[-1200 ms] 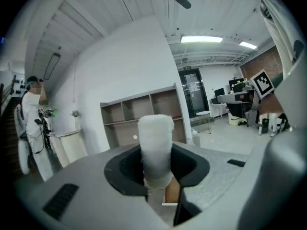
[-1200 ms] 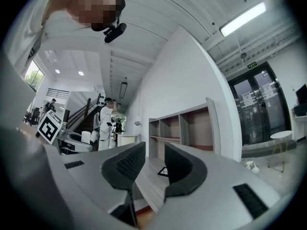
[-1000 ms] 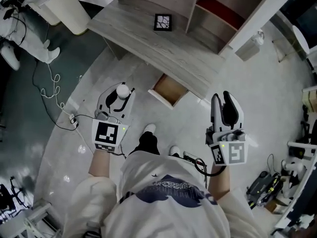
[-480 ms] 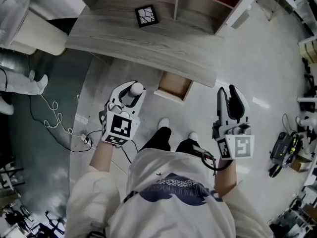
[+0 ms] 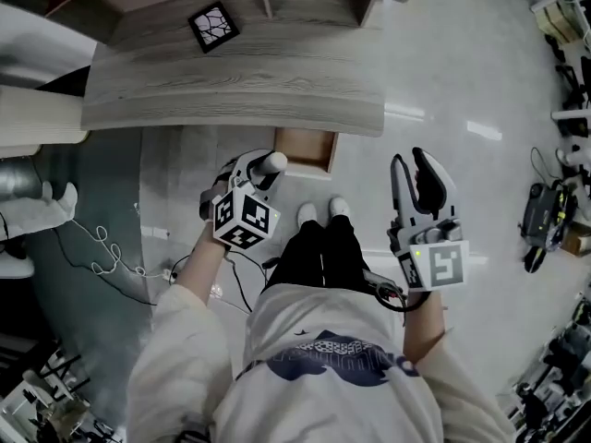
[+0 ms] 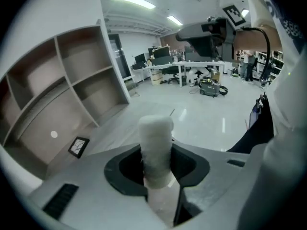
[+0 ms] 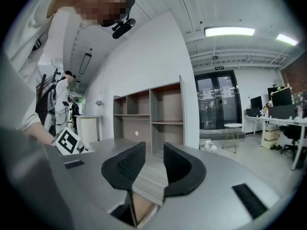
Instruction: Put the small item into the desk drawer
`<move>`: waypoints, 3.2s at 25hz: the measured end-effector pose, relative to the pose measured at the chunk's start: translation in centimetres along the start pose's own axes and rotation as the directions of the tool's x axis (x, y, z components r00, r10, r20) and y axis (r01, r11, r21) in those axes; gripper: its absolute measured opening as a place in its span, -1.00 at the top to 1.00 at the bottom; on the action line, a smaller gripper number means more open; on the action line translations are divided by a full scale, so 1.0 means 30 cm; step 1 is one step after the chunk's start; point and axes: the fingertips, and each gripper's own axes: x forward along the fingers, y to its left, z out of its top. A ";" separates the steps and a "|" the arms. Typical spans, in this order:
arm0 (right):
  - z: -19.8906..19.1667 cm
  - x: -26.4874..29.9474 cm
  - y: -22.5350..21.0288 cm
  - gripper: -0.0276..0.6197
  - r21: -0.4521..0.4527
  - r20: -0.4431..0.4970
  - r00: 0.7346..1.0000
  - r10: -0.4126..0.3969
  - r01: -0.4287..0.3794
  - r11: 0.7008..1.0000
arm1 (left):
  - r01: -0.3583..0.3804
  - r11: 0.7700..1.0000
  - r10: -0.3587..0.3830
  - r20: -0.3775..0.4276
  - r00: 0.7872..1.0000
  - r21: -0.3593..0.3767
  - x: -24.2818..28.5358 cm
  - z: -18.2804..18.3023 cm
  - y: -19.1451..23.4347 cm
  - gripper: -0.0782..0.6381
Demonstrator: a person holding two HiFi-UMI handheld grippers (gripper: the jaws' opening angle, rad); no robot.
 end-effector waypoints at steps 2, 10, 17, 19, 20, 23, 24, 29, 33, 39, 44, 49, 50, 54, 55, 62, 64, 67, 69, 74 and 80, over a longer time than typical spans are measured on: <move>-0.034 0.003 -0.020 0.57 0.001 -0.013 1.000 -0.005 0.005 1.000 | 0.037 0.998 -0.035 -0.034 0.999 0.048 0.074 -0.011 -0.029 0.40; -0.174 0.071 -0.109 0.57 -0.001 -0.106 0.993 -0.050 0.050 0.999 | 0.182 0.968 -0.150 -0.177 0.973 0.175 0.339 -0.094 -0.103 0.40; -0.280 0.148 -0.143 0.57 0.013 -0.142 0.987 -0.069 0.071 0.997 | 0.288 0.923 -0.208 -0.300 0.931 0.254 0.515 -0.209 -0.154 0.40; -0.321 0.172 -0.144 0.57 0.014 -0.152 0.986 -0.068 0.071 0.997 | 0.315 0.909 -0.220 -0.326 0.919 0.272 0.558 -0.243 -0.162 0.40; -0.344 0.184 -0.144 0.57 0.020 -0.161 0.984 -0.071 0.075 0.997 | 0.327 0.902 -0.225 -0.338 0.914 0.282 0.579 -0.261 -0.165 0.40; -0.399 0.218 -0.142 0.57 0.032 -0.175 0.982 -0.070 0.077 0.997 | 0.357 0.881 -0.230 -0.377 0.897 0.309 0.642 -0.318 -0.170 0.40; -0.415 0.223 -0.143 0.57 0.028 -0.178 0.982 -0.071 0.077 0.997 | 0.367 0.874 -0.231 -0.392 0.890 0.319 0.662 -0.336 -0.174 0.40; -0.470 0.241 -0.181 0.57 0.040 -0.189 0.978 -0.093 0.102 0.994 | 0.425 0.838 -0.253 -0.446 0.858 0.343 0.754 -0.379 -0.215 0.40; -0.507 0.248 -0.207 0.57 0.038 -0.205 0.972 -0.113 0.124 0.992 | 0.456 0.811 -0.252 -0.484 0.838 0.367 0.808 -0.417 -0.237 0.40; -0.537 0.265 -0.236 0.57 0.028 -0.210 0.970 -0.123 0.132 0.991 | 0.481 0.785 -0.250 -0.509 0.823 0.391 0.859 -0.443 -0.251 0.40; -0.551 0.276 -0.243 0.57 0.026 -0.212 0.969 -0.130 0.139 0.990 | 0.499 0.761 -0.248 -0.526 0.814 0.414 0.880 -0.466 -0.261 0.40; -0.562 0.278 -0.251 0.57 0.028 -0.217 0.967 -0.136 0.145 0.989 | 0.511 0.737 -0.227 -0.550 0.804 0.443 0.893 -0.484 -0.272 0.40; -0.563 0.277 -0.252 0.57 0.029 -0.217 0.966 -0.137 0.147 0.989 | 0.510 0.733 -0.220 -0.553 0.804 0.450 0.894 -0.485 -0.274 0.40; -0.570 0.270 -0.255 0.57 0.022 -0.238 0.961 -0.143 0.153 0.988 | 0.502 0.725 -0.193 -0.560 0.805 0.472 0.897 -0.488 -0.277 0.40; -0.572 0.270 -0.255 0.57 0.023 -0.237 0.961 -0.144 0.154 0.988 | 0.498 0.721 -0.180 -0.564 0.806 0.482 0.898 -0.490 -0.277 0.40; -0.581 0.259 -0.263 0.57 0.013 -0.230 0.962 -0.149 0.156 0.988 | 0.461 0.676 -0.068 -0.574 0.816 0.575 0.908 -0.508 -0.278 0.40; -0.581 0.251 -0.271 0.57 0.014 -0.222 0.962 -0.157 0.164 0.986 | 0.448 0.660 -0.041 -0.567 0.823 0.603 0.909 -0.511 -0.280 0.40; -0.580 0.244 -0.274 0.57 0.022 -0.222 0.962 -0.157 0.166 0.986 | 0.439 0.667 -0.039 -0.561 0.827 0.602 0.911 -0.511 -0.281 0.40; -0.580 0.238 -0.275 0.57 0.022 -0.227 0.961 -0.159 0.168 0.986 | 0.445 0.671 -0.048 -0.564 0.824 0.593 0.910 -0.512 -0.283 0.40; -0.574 0.231 -0.268 0.57 0.025 -0.211 0.965 -0.157 0.166 0.986 | 0.469 0.699 -0.106 -0.570 0.815 0.540 0.898 -0.515 -0.290 0.35; -0.567 0.222 -0.265 0.57 0.025 -0.211 0.965 -0.156 0.165 0.986 | 0.503 0.715 -0.163 -0.584 0.795 0.485 0.886 -0.512 -0.298 0.32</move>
